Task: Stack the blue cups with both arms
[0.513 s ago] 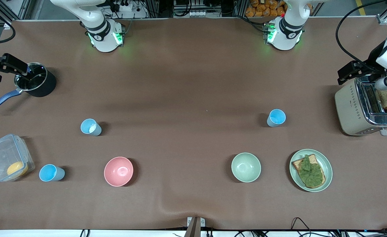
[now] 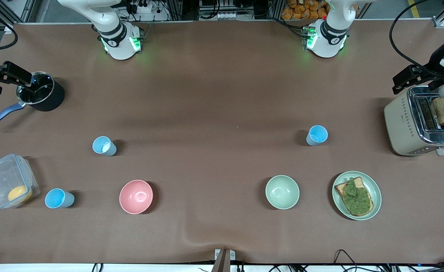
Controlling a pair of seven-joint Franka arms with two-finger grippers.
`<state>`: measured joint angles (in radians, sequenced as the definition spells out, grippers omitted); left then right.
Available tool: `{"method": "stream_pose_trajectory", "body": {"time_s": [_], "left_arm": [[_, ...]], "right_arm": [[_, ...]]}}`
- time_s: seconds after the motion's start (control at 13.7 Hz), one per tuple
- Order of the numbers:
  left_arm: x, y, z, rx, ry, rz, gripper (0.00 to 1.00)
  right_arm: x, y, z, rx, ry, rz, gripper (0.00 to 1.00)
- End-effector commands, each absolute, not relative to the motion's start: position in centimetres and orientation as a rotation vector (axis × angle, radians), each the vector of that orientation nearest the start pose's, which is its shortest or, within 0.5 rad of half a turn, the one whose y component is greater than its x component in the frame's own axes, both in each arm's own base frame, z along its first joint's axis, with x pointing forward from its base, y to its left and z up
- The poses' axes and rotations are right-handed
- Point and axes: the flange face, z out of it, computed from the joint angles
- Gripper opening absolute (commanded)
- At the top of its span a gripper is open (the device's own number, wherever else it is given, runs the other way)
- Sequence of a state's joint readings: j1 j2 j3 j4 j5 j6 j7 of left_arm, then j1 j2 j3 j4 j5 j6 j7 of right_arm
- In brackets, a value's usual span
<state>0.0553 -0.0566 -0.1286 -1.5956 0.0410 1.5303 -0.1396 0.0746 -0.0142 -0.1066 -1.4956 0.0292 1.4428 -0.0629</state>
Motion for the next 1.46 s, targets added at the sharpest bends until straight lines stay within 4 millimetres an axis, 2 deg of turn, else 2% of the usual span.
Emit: {"method": "stream_pose_trajectory", "body": {"time_s": [0.0,0.59,0.88,1.25,1.39], "left_arm": [[52.8,-3.1,64.2,-3.121,-0.109,0.02,1.0],[52.9,-2.6,64.1,-3.134,-0.128,0.029,1.0],[53.4,-2.8,62.8,-3.129,-0.149,0.067,1.0],[53.3,-2.8,63.2,-3.13,-0.137,0.055,1.0],[53.4,-2.7,63.2,-3.127,-0.135,0.052,1.0]], "right_arm": [[54.0,-1.7,65.8,-3.091,-0.023,0.051,1.0],[54.3,-1.7,65.3,-3.095,-0.029,0.068,1.0],[54.3,-1.7,65.3,-3.095,-0.029,0.068,1.0],[54.4,-2.4,65.2,-3.093,-0.012,0.072,1.0],[55.1,-2.4,63.9,-3.092,-0.012,0.107,1.0]]}}
